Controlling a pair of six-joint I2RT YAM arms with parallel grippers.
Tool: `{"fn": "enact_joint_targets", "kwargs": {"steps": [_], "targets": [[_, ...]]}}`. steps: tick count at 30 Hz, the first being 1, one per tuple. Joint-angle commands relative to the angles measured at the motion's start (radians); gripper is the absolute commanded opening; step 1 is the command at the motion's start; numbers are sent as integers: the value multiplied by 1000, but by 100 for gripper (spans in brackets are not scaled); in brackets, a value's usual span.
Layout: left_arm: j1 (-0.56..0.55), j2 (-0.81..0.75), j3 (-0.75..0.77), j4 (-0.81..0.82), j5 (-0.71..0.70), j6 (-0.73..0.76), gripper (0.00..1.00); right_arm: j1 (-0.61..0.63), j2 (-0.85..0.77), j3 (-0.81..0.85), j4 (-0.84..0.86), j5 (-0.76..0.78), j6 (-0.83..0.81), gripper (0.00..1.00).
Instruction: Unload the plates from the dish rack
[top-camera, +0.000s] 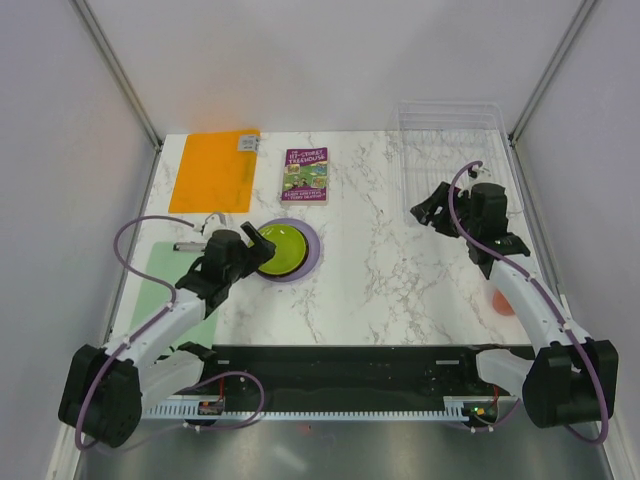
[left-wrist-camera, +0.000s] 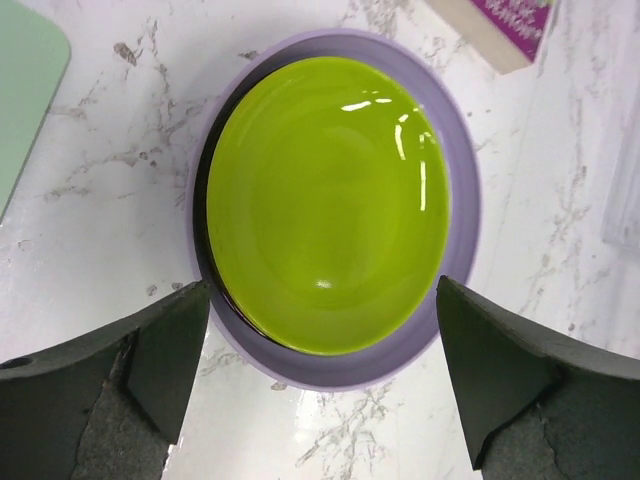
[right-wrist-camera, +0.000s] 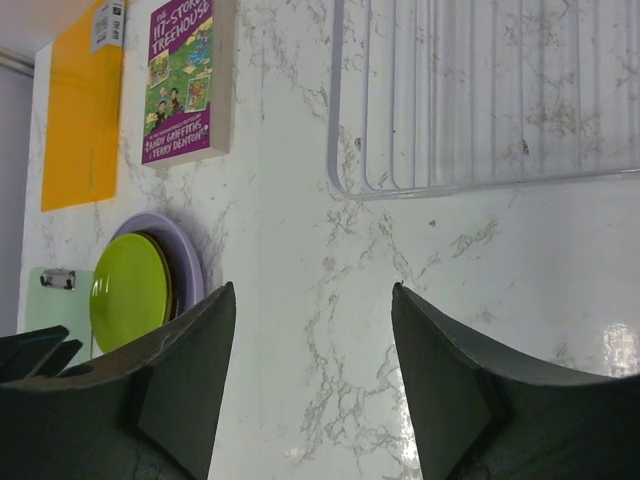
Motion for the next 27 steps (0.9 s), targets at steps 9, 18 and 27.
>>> {"fn": "enact_joint_targets", "kwargs": {"steps": [9,18,27], "targets": [[-3,-172,164,-155,18,266,100,3,-51,78,-138,224,-285,98],[-101,-207,286,-142,17,482,100,12,-145,44,-92,328,-359,98],[-219,-197,390,-136,-150,669,100,54,-85,31,-71,431,-393,98]]}}
